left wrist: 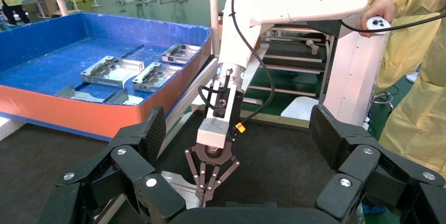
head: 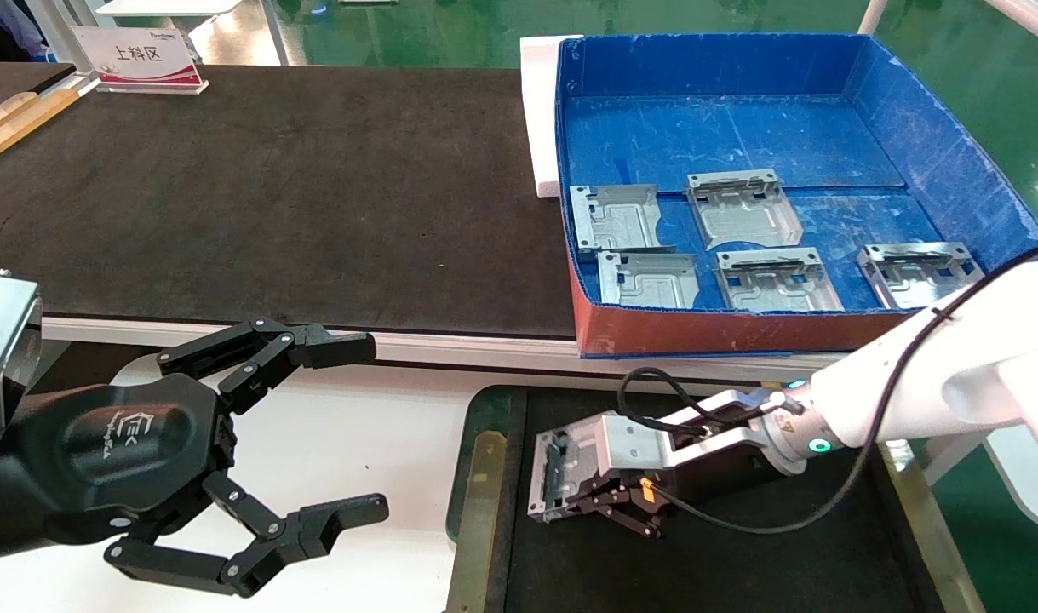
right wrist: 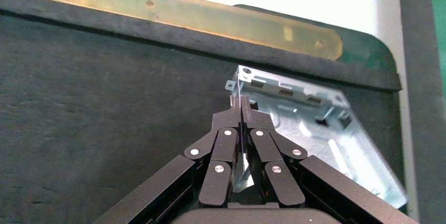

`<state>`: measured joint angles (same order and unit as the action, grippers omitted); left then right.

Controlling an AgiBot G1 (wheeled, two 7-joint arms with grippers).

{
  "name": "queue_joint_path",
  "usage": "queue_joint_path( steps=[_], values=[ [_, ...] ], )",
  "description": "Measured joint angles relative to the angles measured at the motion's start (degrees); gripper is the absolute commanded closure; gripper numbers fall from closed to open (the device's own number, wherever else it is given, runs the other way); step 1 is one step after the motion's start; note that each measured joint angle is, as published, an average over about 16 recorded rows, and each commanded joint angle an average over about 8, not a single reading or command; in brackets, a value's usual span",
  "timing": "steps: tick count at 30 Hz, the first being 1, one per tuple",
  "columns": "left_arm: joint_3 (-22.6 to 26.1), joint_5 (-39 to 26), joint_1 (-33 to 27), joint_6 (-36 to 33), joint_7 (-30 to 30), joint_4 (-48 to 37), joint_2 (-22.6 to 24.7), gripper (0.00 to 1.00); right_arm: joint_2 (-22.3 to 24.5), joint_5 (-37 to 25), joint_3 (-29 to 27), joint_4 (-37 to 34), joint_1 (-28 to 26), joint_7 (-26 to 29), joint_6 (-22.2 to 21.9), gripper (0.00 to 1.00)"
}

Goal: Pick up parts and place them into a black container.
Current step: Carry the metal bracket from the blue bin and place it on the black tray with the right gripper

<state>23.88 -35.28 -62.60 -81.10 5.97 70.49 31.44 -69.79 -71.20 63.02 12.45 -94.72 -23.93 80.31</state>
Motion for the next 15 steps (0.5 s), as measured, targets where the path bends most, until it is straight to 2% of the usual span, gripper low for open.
queue_joint_path(
  steps=[15],
  values=[
    [0.0,0.0,0.0,0.0,0.0,0.0,0.0,0.0,-3.9,-1.2,0.7,-5.2,-0.8,-5.2,-1.0,1.0]
  ],
)
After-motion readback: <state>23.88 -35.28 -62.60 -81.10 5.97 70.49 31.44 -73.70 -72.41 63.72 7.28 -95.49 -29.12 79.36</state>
